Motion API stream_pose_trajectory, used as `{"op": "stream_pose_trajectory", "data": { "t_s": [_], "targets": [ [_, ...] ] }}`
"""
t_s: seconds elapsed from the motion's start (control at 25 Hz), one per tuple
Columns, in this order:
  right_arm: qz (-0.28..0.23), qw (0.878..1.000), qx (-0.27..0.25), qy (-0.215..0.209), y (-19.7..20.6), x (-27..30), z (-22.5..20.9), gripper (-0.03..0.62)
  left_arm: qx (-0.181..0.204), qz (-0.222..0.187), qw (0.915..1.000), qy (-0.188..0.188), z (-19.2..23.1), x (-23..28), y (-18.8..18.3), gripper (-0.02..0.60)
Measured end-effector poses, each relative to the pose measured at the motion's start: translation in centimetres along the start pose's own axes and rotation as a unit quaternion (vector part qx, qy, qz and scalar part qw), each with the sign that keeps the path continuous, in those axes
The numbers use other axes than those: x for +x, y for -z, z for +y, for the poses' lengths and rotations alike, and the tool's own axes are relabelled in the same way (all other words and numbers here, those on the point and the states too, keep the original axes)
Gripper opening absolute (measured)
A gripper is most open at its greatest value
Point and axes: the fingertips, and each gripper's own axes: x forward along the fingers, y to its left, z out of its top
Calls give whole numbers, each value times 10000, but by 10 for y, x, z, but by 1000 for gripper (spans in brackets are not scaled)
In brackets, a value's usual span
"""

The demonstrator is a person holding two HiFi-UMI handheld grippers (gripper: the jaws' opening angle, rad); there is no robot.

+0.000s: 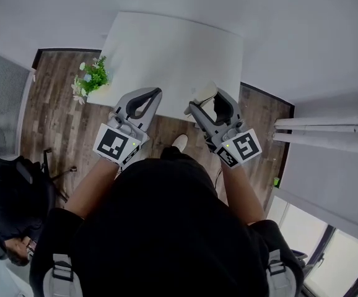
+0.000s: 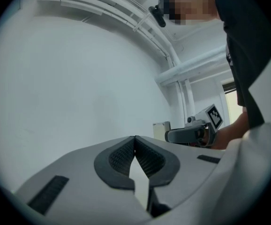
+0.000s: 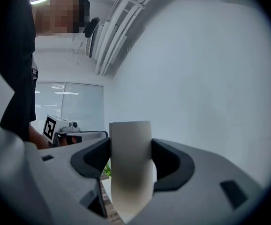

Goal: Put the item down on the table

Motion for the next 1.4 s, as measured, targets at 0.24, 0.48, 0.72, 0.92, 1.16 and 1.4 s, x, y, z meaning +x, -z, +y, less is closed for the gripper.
{"op": "stream_pose_trajectory", "data": {
  "t_s": [0.24, 0.48, 0.72, 0.92, 1.16, 1.4],
  "targets": [
    [30, 9999, 56, -109, 1, 6, -42, 278, 54, 80, 9999, -118, 5, 37, -1, -6],
    [129, 9995, 129, -263, 10, 8, -76, 278, 60, 83, 9993, -354, 8, 65, -3, -6],
    [324, 9986, 229, -341, 27, 22, -110, 278, 23, 236, 9985, -502, 21, 89, 9, -6],
    [480, 9980, 285, -285, 41, 40, -130, 278, 45, 305, 9987, -397, 38, 106, 22, -6],
    [663, 9976, 153, -129, 49, 69, -149, 278, 44, 152, 9997, -162, 68, 133, 24, -6],
    [863, 9961, -39, 176, 58, 96, -174, 276, -31, 195, 9998, 101, 101, 157, 35, -6]
  ]
}}
